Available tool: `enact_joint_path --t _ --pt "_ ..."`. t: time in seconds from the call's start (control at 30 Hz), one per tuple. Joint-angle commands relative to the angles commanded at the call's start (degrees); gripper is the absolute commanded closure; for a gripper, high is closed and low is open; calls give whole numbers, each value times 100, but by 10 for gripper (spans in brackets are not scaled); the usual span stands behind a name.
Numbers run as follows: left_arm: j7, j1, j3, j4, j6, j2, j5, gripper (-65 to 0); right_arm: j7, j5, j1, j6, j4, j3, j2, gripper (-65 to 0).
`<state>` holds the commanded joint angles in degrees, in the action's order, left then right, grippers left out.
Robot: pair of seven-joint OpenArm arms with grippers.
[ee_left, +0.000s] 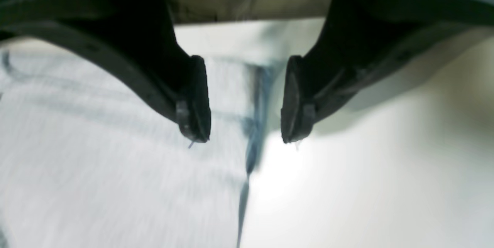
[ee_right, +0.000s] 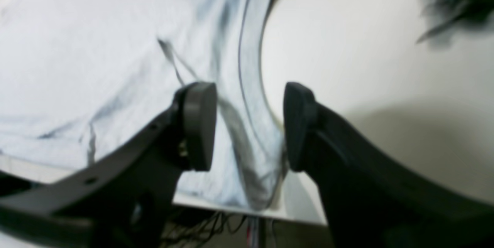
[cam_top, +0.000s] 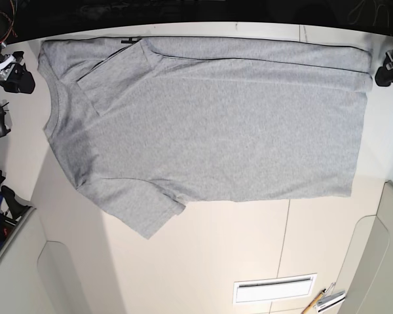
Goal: Fold the T-shirt properly
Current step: 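Release the edge and move both grippers to the hem corners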
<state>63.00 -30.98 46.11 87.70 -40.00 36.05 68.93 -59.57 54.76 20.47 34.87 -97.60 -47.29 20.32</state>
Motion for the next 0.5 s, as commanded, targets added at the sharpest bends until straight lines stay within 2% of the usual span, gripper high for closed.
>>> enact_joint_path --t 0.17,0.27,0.3,0.37,0.5 --pt "-48 358 138 0 0 15 28 -334 326 -452 -887 -20 26 7 0 -280" --pt "-302 562 138 -2 0 17 -234 -337 415 -649 -1449 -61 50 57 0 -280" --pt "-413 636 133 -2 0 15 -334 -360 476 -774 -1631 -63 81 120 0 -280" --pt "-542 793 61 -2 0 26 -496 -394 625 -1043 -2017 -127 264 345 2 -280" --pt "-782 1029 -389 -22 0 46 -892 -396 1045 -1679 -2852 -168 1248 981 0 -280"
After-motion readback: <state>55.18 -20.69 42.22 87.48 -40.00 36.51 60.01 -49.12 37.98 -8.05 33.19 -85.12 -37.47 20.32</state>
